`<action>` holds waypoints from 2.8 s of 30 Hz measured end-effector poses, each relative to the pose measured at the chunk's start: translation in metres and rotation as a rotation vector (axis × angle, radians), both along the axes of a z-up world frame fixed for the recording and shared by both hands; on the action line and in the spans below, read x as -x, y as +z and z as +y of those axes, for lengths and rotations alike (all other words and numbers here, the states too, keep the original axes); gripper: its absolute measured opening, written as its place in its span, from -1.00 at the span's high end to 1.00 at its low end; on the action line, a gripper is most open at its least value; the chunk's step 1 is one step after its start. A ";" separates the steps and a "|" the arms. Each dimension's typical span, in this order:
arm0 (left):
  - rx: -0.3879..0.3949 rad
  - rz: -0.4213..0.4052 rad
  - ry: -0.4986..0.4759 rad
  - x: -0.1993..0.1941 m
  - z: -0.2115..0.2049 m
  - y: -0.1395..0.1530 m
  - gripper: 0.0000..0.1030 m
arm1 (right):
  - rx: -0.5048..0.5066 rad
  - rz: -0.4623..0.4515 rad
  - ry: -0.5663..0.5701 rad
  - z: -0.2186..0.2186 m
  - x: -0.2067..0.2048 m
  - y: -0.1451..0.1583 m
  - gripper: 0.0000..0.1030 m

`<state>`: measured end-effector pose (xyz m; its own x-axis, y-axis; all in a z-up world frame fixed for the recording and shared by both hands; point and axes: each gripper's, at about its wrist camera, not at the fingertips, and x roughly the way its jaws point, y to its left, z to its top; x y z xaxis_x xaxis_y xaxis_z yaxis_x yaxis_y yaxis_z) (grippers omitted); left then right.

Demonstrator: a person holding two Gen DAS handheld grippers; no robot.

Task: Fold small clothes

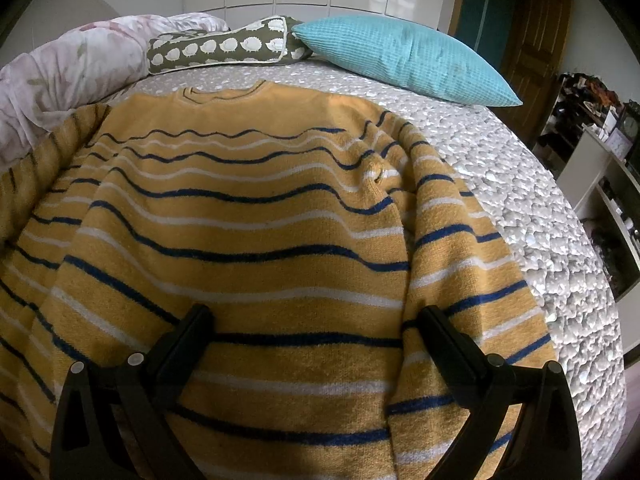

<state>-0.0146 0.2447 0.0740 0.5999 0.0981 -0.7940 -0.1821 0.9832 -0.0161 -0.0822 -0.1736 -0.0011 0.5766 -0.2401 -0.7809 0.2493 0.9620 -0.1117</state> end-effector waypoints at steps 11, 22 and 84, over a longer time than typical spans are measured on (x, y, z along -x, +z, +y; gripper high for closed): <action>0.076 -0.047 -0.007 0.015 -0.008 0.031 0.04 | -0.038 0.012 0.003 -0.008 -0.003 0.000 -1.00; 0.174 -0.051 -0.241 0.071 -0.135 0.033 -0.26 | -0.290 -0.148 -0.099 -0.111 0.082 0.062 -0.38; 0.156 -0.048 -0.066 0.093 -0.056 -0.003 -0.27 | -0.241 -0.276 -0.254 -0.160 0.019 0.144 0.90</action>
